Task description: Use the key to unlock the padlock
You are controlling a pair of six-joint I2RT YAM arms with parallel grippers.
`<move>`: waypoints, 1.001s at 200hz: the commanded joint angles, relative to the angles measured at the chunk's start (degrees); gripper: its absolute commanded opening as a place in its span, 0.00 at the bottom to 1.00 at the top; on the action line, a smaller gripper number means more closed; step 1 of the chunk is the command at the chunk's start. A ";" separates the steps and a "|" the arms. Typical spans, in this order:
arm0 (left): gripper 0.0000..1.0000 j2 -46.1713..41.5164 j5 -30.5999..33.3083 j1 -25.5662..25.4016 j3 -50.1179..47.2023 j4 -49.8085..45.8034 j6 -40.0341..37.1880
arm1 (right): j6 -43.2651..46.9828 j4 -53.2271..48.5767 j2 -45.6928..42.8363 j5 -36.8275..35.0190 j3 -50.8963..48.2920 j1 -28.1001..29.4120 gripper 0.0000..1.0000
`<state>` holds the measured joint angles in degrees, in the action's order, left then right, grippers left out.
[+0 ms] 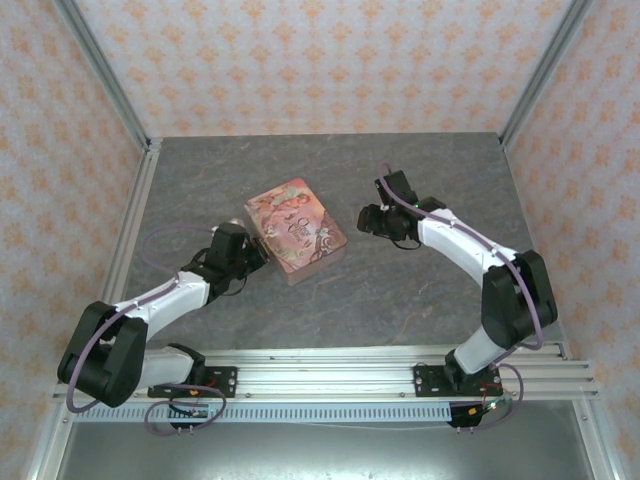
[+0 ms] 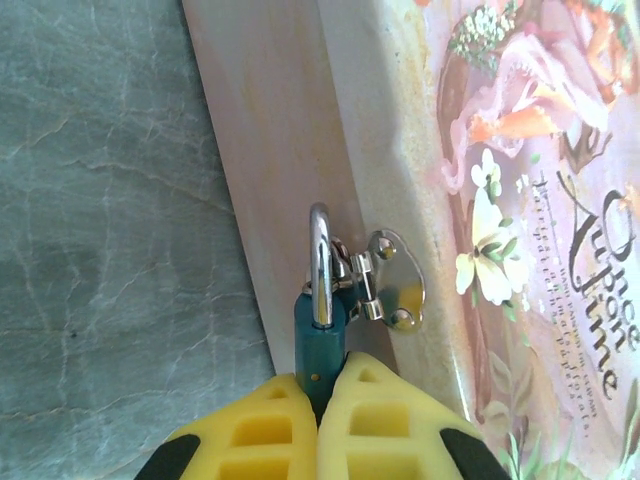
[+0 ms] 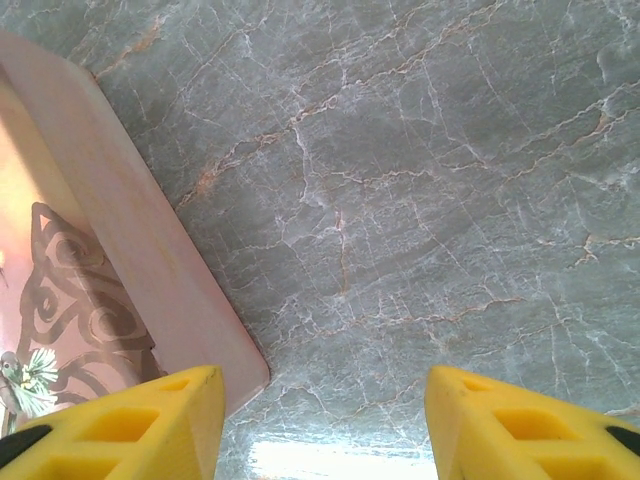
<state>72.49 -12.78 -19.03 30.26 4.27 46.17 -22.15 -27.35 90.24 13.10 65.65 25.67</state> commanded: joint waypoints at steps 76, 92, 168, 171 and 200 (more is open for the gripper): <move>0.00 18.91 7.48 -12.72 16.84 12.02 3.16 | 1.66 -0.92 -7.79 0.63 -4.01 -6.92 0.56; 0.00 19.38 8.34 -12.98 19.09 10.23 1.90 | 1.94 -1.70 -9.28 -0.04 -4.38 -7.10 0.56; 0.00 24.09 2.93 -6.42 21.88 8.25 -0.42 | 0.97 -1.56 -11.92 0.77 -5.44 -7.21 0.56; 0.00 24.43 2.55 -6.34 22.04 8.37 -0.65 | 0.96 -1.56 -12.00 0.83 -5.51 -7.21 0.56; 0.00 27.39 0.43 -6.02 23.73 4.95 -4.44 | 1.22 -2.04 -13.43 0.27 -6.38 -7.17 0.56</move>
<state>98.52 -9.56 -24.86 51.13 9.67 45.47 -21.15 -27.86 79.15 14.02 60.49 18.90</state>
